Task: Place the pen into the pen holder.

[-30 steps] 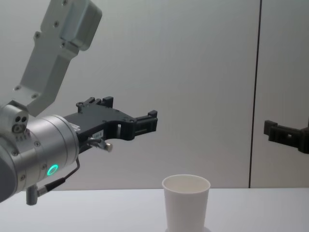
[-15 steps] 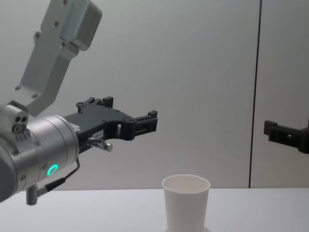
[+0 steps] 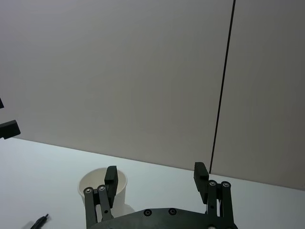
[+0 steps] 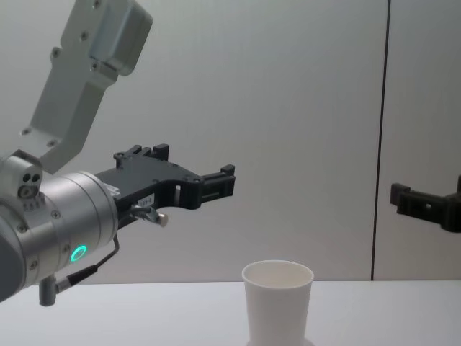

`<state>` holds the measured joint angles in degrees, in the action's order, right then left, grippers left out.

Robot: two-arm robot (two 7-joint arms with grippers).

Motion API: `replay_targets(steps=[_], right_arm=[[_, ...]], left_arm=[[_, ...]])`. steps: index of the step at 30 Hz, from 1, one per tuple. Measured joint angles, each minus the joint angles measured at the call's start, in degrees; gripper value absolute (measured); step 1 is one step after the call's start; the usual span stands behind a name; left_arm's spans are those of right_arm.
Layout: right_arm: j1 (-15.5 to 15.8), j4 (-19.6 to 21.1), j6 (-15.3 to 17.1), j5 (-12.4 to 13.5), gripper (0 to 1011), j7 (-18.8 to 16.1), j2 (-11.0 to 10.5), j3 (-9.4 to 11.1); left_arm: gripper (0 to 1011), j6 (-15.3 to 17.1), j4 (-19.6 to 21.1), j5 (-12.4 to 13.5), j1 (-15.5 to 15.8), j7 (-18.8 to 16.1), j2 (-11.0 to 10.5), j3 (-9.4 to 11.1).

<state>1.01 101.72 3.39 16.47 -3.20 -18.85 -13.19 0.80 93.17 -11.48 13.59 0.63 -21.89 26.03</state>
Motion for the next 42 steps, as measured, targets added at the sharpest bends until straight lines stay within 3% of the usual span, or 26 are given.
replay_targets(steps=[9, 26, 31, 42], right_arm=[[0.04, 1.32, 5.04, -0.94, 1001, 1.71, 0.7, -0.47], [-2.26, 2.79, 20.91, -5.97, 1002, 5.12, 2.64, -1.34], [-3.81, 1.95, 26.18, -7.85, 1002, 5.99, 3.63, -1.48], [-7.17, -1.22, 33.65, -10.31, 1002, 7.03, 5.58, -1.34]], left_arm=[[1003, 0.0, 0.0, 0.0, 0.0, 0.0, 0.0, 0.0], [1003, 0.0, 0.0, 0.0, 0.0, 0.0, 0.0, 0.0], [1003, 0.0, 0.0, 0.0, 0.0, 0.0, 0.0, 0.0], [1003, 0.0, 0.0, 0.0, 0.0, 0.0, 0.0, 0.0]])
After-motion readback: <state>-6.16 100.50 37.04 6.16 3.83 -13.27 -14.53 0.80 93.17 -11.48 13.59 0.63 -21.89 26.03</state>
